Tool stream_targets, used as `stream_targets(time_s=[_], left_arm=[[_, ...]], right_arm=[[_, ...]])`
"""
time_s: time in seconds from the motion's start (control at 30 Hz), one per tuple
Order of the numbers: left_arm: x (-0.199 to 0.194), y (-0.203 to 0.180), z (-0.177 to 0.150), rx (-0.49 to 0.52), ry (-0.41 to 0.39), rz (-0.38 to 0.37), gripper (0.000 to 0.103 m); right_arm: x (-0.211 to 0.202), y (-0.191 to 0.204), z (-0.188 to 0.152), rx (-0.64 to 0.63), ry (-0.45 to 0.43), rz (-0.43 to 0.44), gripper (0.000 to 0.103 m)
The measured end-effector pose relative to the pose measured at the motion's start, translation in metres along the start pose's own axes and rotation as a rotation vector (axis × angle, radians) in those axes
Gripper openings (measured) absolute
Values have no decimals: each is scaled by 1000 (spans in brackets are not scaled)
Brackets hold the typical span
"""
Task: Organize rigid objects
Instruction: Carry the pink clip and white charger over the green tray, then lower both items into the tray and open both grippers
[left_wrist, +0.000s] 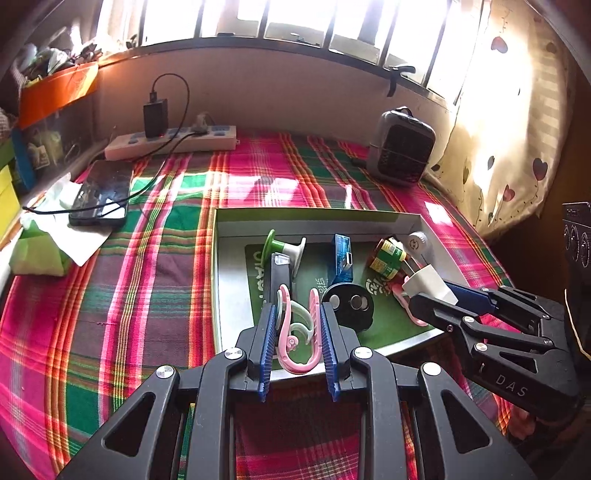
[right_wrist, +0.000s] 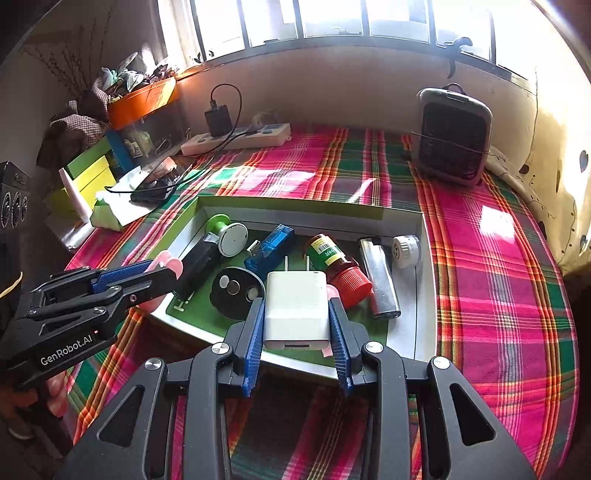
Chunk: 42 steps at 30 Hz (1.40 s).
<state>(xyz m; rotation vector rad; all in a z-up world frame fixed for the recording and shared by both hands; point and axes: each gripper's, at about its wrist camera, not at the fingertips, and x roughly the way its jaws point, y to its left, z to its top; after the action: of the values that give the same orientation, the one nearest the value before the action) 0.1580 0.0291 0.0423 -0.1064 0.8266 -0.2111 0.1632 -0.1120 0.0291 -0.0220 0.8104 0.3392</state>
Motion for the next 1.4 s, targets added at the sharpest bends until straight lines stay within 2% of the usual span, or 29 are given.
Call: stream_targets(time_s=[0.67,0.87,1.4], left_arm=[[13,5,3,2,11,8,23],[14,5,3,6,6,29,23],[21,5,2,-3,24,12,23]], right_arm=[[26,11,11,-54,30,3,35],[29,13,13,-53,31,16,35],[39,11,9,-36,51,23,35]])
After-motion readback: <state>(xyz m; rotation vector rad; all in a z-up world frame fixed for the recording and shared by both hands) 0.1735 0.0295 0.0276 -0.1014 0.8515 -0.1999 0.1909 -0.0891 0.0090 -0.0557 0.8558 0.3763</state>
